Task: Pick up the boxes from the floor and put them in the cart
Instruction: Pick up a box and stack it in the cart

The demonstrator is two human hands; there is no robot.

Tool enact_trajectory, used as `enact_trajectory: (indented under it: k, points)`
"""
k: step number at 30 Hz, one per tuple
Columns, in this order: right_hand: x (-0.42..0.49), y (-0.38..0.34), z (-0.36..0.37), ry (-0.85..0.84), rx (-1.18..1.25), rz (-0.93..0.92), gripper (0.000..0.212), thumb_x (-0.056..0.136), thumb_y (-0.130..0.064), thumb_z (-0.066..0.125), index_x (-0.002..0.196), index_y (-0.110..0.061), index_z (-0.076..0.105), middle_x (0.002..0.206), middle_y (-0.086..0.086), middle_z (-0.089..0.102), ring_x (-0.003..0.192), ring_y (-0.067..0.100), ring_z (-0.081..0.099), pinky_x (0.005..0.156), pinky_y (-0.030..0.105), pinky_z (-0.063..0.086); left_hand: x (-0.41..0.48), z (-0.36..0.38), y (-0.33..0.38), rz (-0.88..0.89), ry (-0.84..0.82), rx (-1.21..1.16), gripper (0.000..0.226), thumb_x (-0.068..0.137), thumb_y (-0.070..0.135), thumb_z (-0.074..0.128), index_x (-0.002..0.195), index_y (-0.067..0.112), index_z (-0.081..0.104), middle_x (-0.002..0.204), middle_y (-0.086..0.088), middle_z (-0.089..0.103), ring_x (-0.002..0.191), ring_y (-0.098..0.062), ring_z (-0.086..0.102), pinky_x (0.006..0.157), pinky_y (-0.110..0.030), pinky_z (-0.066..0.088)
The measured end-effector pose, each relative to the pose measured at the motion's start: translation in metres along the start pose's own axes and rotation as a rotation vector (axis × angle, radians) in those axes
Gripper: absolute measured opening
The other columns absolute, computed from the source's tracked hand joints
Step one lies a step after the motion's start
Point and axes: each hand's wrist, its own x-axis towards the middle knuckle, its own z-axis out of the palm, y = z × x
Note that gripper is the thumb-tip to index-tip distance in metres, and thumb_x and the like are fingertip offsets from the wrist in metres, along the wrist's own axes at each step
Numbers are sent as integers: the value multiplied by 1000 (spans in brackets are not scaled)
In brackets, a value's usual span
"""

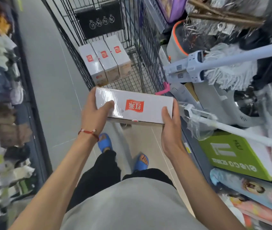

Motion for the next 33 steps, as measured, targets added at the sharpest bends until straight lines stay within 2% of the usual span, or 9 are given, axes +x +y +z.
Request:
enact_trajectory:
  k: [3, 5, 8, 12, 20, 23, 28, 31, 33]
  points:
    - [26, -8, 26, 63, 3, -32, 53, 97, -35, 60, 147, -44, 47, 129, -17, 68, 115, -2, 65, 87, 13, 52, 43, -3, 12, 6, -49, -36, 39, 90, 16, 64, 115, 43, 52, 109, 15, 65, 92, 4, 66, 69, -23, 57]
    - [41, -10, 47, 110, 26, -38, 61, 95, -33, 63, 152, -39, 42, 128, -21, 68, 115, -4, 64, 88, 10, 51, 76, -9, 22, 5, -82, -27, 39, 89, 16, 65, 117, 41, 52, 106, 19, 63, 92, 3, 66, 65, -17, 55]
    - [59, -14, 84, 206, 51, -37, 57, 95, -30, 65, 145, -47, 43, 119, -32, 68, 113, -8, 64, 85, 7, 51, 129, -18, 37, 25, -174, 23, 55, 82, 25, 68, 134, 28, 50, 116, 9, 64, 106, -14, 65, 78, -26, 59]
    - [70, -23, 139, 359, 108, -19, 54, 99, -24, 62, 131, -65, 45, 121, -34, 66, 118, -6, 62, 88, 9, 50, 194, -33, 59, 35, -315, 161, 71, 77, 40, 65, 143, 33, 43, 137, 3, 59, 123, -25, 58, 106, -48, 48]
    - [71, -27, 214, 562, 250, -10, 58, 101, -25, 61, 155, -32, 41, 141, -10, 64, 126, 5, 63, 101, 22, 54, 264, -56, 91, 135, -521, 264, 63, 89, 27, 68, 147, 23, 44, 139, 2, 59, 124, -19, 57, 106, -39, 46]
    - [64, -25, 226, 583, 296, -18, 60, 98, -30, 63, 155, -30, 43, 137, -8, 68, 122, 8, 67, 93, 20, 57, 268, -61, 95, 184, -557, 269, 59, 89, 27, 69, 144, 24, 48, 136, 2, 60, 124, -21, 58, 106, -39, 46]
    - [44, -15, 229, 621, 309, -55, 53, 106, -22, 58, 155, -31, 41, 140, -8, 66, 124, 7, 64, 98, 22, 55, 254, -61, 99, 272, -557, 284, 71, 89, 29, 70, 152, 26, 39, 155, 1, 43, 140, -20, 40, 117, -40, 33]
    - [36, -12, 229, 621, 333, -52, 51, 107, -18, 56, 155, -27, 41, 139, -5, 66, 121, 5, 65, 92, 17, 55, 248, -62, 97, 302, -591, 270, 67, 88, 26, 69, 150, 26, 42, 131, 19, 50, 121, -8, 45, 98, -22, 36]
    - [35, -14, 233, 638, 339, -48, 52, 107, -17, 56, 155, -27, 40, 141, -5, 64, 122, 6, 65, 94, 18, 55, 249, -66, 99, 308, -605, 262, 65, 88, 23, 69, 148, 26, 44, 110, 28, 48, 111, -4, 45, 93, -24, 36]
